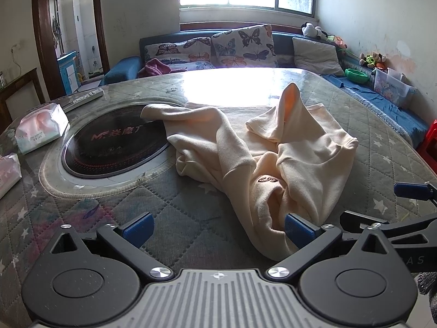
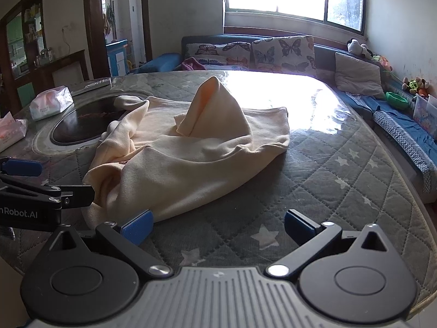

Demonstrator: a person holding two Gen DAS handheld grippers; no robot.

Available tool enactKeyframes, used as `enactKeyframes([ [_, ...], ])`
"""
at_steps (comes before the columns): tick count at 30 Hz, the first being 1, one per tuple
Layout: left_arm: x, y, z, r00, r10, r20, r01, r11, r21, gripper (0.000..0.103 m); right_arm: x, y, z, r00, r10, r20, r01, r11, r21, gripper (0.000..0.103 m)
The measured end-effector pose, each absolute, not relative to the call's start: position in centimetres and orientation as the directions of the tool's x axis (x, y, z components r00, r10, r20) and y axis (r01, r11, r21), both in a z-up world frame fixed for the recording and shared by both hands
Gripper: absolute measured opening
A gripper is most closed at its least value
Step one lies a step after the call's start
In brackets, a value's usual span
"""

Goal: Fold clothes
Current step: 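Move both grippers over the crumpled cream shirt toward its collar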

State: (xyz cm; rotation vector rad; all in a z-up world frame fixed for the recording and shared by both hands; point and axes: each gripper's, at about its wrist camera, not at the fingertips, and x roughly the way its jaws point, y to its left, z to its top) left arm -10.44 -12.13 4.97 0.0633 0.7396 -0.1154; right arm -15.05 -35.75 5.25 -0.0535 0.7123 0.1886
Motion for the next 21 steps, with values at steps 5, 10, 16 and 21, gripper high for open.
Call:
enactKeyframes([
  [5,-9.9,-12.1,4.9,0.727,-0.083,-0.682,0.127,0.992,0.014,0.103,-14.5,-35.7,5.2,0.735,0.15,-0.661,-0.186,0.982,0.016,0.103],
  [10,-9.4,-12.1,4.9,0.723,-0.083,-0.686,0.124,0.992,0.011,0.103,-14.1,-35.6,5.2,0.731,0.149,-0.666,-0.184,0.983,0.017,0.103],
  [16,-8.7,-12.0,5.1,0.723,-0.086,-0.686,0.124,0.992,0.006,0.103,-13.4,-35.5,5.4,0.73,0.151,-0.666,-0.184,0.983,0.021,0.103],
  [21,-8.0,-11.8,5.3,0.723,-0.091,-0.685,0.125,0.992,0.0,0.103,-12.7,-35.4,5.6,0.732,0.154,-0.664,-0.188,0.982,0.02,0.103],
])
